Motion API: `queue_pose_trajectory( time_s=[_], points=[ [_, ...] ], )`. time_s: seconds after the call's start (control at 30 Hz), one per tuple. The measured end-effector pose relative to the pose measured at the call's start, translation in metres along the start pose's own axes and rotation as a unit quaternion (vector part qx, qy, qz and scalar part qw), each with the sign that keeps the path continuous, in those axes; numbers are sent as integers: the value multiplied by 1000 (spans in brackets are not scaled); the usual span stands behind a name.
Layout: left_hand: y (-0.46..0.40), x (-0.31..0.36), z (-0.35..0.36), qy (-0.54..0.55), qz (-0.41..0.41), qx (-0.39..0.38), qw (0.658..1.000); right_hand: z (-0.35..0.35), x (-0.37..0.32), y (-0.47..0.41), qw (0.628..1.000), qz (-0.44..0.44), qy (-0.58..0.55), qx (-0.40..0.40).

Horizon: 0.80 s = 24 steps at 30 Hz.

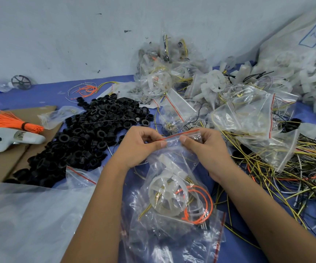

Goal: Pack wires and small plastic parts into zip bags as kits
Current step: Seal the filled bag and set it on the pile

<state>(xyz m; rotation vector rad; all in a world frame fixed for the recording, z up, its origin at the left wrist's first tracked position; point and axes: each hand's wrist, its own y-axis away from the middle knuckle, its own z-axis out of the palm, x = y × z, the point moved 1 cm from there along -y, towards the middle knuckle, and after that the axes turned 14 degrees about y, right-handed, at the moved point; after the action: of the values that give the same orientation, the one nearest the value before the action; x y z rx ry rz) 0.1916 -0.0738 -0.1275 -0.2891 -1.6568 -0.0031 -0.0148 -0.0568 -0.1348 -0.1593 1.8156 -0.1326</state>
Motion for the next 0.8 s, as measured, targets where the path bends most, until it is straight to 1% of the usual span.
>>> queue_pose_trajectory(
  time_s=[0.23, 0.4, 0.5, 0.67, 0.8],
  points=[
    [1, 3, 2, -11, -10, -24, 1000, -1, 0, 1, 1000, 13, -6, 2],
    [3, 1, -4, 17, -21, -10, 1000, -3, -1, -1, 999, 30, -36, 15],
    [3, -3, -11, 46, -23, 20, 998, -5, -1, -3, 997, 45, -60, 27],
    [5, -1, -15, 116, -18, 65, 991, -9, -1, -4, 995, 60, -66, 33],
    [7, 0, -20, 193, -40, 100, 975, -12, 2, -7, 990, 85, -98, 56]
  ],
)
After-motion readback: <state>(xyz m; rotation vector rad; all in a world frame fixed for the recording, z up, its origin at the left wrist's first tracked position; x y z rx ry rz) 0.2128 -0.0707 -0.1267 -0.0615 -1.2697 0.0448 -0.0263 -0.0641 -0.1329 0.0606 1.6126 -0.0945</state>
